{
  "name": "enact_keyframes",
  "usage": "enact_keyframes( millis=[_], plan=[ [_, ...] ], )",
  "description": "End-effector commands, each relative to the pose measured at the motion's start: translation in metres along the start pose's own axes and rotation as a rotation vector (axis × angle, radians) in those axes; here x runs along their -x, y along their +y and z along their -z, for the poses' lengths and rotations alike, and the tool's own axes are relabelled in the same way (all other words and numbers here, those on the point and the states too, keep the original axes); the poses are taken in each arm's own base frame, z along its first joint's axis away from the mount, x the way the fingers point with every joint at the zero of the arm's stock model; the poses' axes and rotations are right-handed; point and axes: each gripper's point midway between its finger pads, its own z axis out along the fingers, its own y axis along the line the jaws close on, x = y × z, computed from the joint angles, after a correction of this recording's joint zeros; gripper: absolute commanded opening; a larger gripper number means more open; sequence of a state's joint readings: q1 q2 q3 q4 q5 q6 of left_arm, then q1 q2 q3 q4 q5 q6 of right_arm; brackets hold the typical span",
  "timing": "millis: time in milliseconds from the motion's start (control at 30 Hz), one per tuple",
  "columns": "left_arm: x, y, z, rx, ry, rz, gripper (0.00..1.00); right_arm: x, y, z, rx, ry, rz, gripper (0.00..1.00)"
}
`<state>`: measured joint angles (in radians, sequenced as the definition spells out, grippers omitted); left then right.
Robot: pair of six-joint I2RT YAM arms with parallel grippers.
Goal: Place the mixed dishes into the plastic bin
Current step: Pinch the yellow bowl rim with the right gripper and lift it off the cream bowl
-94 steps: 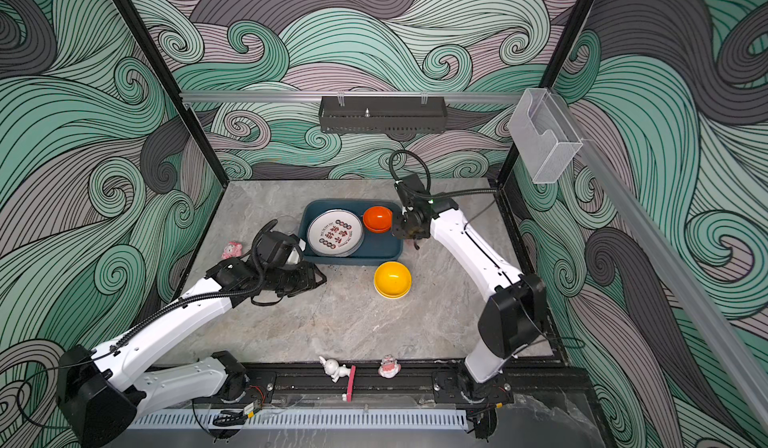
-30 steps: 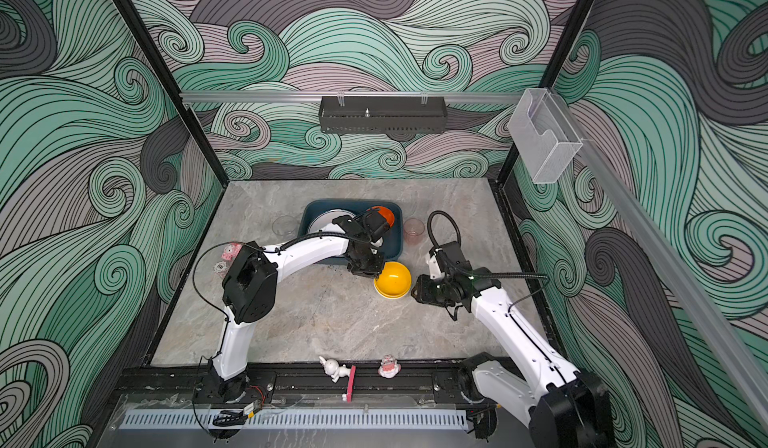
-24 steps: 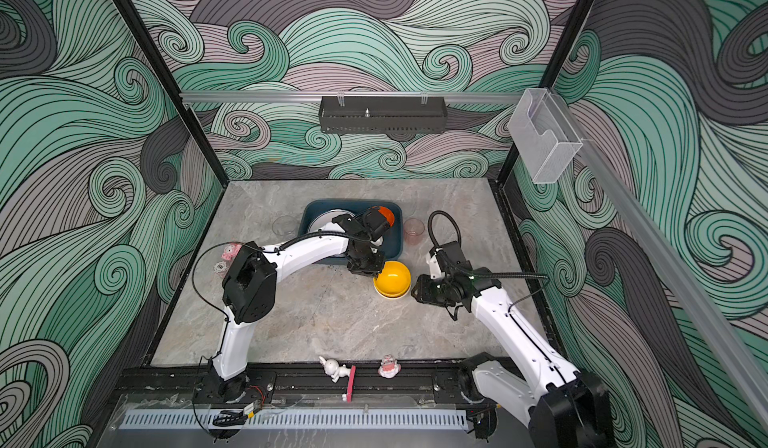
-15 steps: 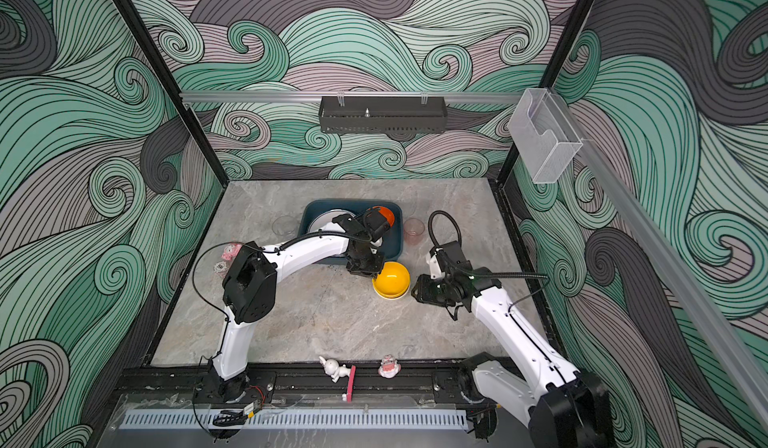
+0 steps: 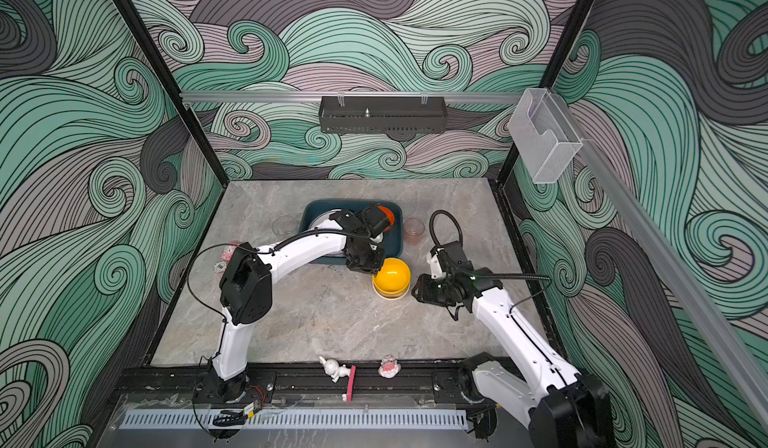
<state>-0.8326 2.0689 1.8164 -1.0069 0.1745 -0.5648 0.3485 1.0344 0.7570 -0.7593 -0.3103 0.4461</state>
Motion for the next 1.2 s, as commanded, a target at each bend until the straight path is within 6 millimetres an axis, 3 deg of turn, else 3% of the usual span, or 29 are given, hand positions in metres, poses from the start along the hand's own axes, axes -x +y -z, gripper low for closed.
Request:
enact_keyframes(
  millis=[0,500,733,1000,1167],
  plan=[
    [0.001,-0.01,0.039,-0.03,-0.061,-0.037,0.0,0.005,0.011,0.009,0.043,-0.009,-0.001,0.45],
    [-0.014,0.003,0.068,-0.016,-0.116,-0.058,0.0,0.04,0.054,0.036,0.181,-0.073,-0.029,0.46],
    [-0.018,0.005,0.075,-0.022,-0.134,-0.058,0.0,0.054,0.066,0.025,0.213,-0.042,-0.039,0.44],
    [-0.019,0.009,0.082,-0.014,-0.155,-0.053,0.0,0.054,0.077,0.005,0.189,0.024,-0.003,0.34],
    [-0.019,0.009,0.087,-0.015,-0.168,-0.05,0.0,0.056,0.078,-0.002,0.149,0.031,0.025,0.22]
  ],
)
